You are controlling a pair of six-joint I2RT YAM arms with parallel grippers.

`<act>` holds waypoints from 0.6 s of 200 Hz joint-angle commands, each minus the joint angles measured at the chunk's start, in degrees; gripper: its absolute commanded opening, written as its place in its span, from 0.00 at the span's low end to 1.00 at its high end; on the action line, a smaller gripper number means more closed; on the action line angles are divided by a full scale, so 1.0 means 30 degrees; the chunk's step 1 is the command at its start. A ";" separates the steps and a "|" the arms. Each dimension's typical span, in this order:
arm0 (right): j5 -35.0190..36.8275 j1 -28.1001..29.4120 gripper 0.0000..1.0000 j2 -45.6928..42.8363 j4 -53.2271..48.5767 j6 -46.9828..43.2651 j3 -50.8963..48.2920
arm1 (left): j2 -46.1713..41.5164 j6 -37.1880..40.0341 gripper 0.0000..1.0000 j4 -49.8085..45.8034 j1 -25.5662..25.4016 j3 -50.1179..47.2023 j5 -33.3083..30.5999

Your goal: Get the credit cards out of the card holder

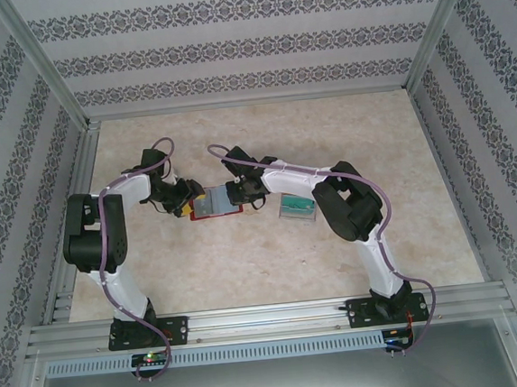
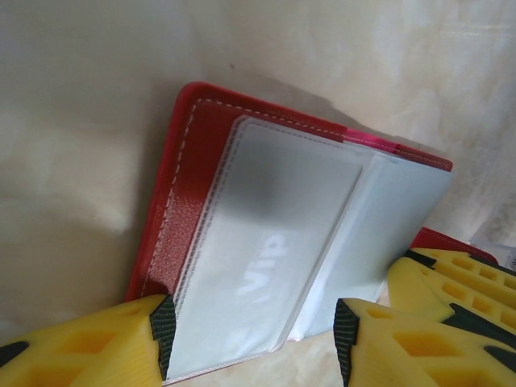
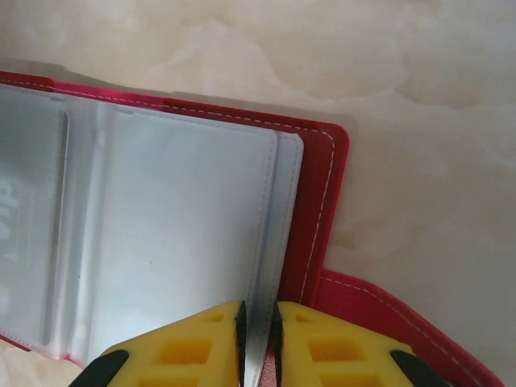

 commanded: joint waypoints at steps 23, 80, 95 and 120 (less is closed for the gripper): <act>-0.0466 0.0306 0.20 0.0397 -0.0261 0.0271 0.0309 | 0.0474 0.0337 0.57 0.1173 -0.0109 -0.0025 0.1186; -0.0606 0.0357 0.20 0.0516 -0.0338 0.0346 0.0390 | 0.0526 0.0328 0.57 0.1299 -0.0155 -0.0114 0.1473; -0.0628 0.0386 0.20 0.0516 -0.0338 0.0345 0.0390 | 0.0495 0.0142 0.57 0.1717 -0.0184 -0.0117 0.2135; -0.0678 0.0387 0.20 0.0578 -0.0320 0.0374 0.0470 | 0.0658 -0.0168 0.57 0.2421 -0.0212 -0.0091 0.3301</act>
